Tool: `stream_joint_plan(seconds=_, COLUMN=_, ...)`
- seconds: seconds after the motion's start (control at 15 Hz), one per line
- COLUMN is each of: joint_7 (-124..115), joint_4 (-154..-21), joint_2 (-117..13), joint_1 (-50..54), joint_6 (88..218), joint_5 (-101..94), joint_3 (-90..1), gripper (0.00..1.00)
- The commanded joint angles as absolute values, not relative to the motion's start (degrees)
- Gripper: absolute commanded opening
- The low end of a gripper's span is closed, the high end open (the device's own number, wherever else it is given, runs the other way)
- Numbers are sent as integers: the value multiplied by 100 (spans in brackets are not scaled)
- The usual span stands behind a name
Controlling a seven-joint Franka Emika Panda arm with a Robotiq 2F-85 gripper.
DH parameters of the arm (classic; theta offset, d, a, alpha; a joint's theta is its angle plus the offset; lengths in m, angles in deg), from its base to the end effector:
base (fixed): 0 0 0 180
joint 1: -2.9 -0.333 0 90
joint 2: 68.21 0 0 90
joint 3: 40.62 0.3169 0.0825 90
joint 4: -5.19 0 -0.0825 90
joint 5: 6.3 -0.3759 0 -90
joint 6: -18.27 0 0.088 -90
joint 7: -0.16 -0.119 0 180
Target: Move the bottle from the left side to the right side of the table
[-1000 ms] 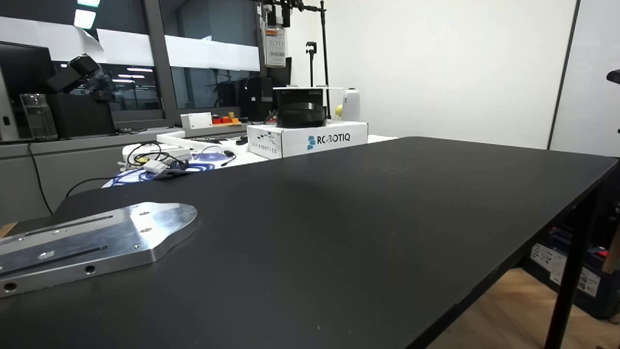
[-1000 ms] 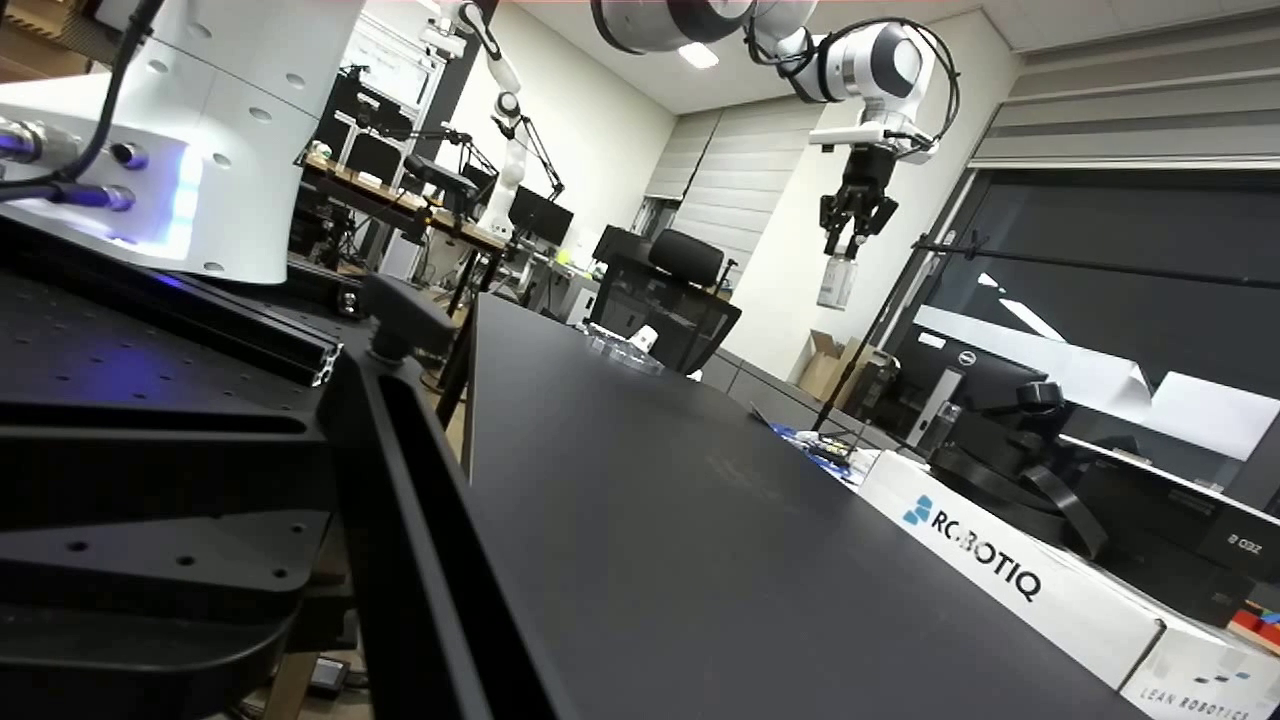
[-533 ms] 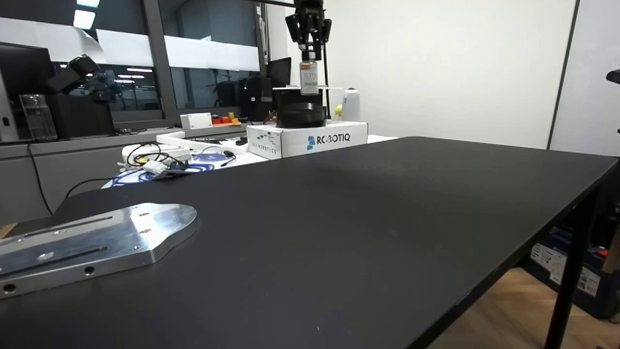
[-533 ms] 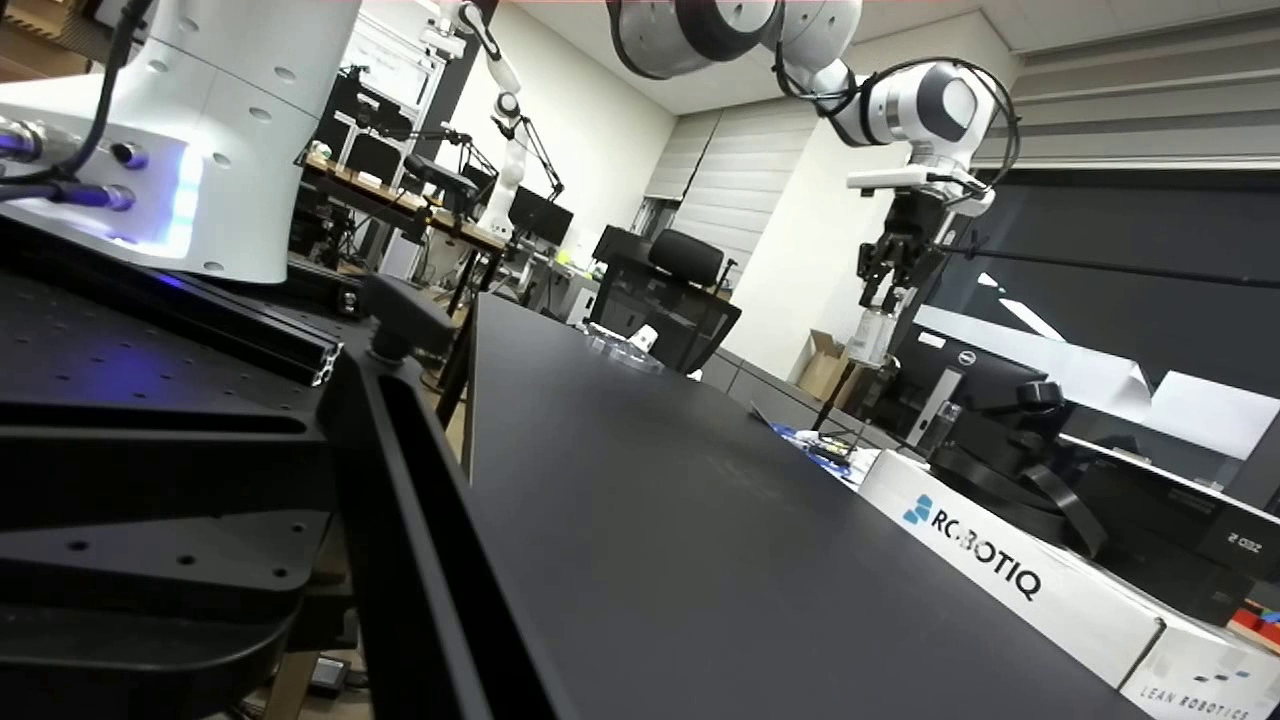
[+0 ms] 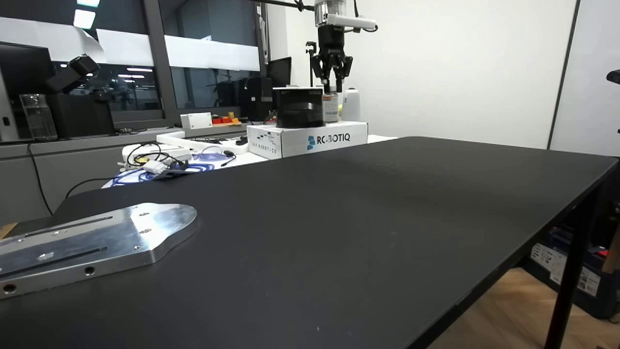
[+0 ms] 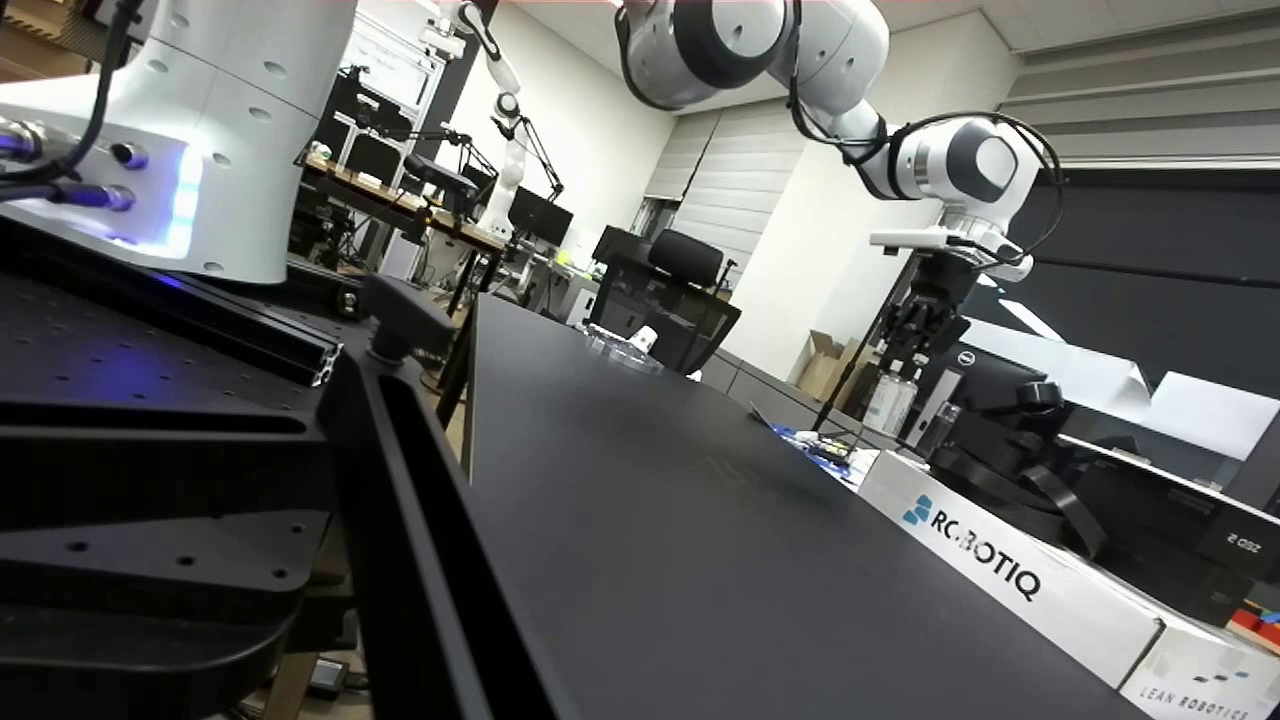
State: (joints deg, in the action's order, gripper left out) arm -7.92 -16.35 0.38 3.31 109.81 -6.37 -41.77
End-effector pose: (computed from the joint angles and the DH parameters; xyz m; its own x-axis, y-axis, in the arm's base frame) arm 0.7921 -0.0113 0.3368 0.9876 -0.1544 0.0269 -0.1548 -0.9878 0.0138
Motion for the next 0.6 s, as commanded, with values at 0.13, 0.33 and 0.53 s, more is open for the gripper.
stream_joint_plan(seconds=0.13, joint_7=-1265, joint_4=-1488, joint_2=402, joint_1=474, joint_6=11482, joint_5=-716, joint_3=-4176, gripper=17)
stream_joint_plan(seconds=0.33, joint_7=-1431, joint_4=-1506, joint_2=547, joint_1=517, joint_6=11656, joint_5=-735, joint_3=-4169, gripper=17)
stream_joint_plan(seconds=0.53, joint_7=-1591, joint_4=-1529, joint_2=649, joint_1=558, joint_6=11622, joint_5=-786, joint_3=-4149, gripper=17)
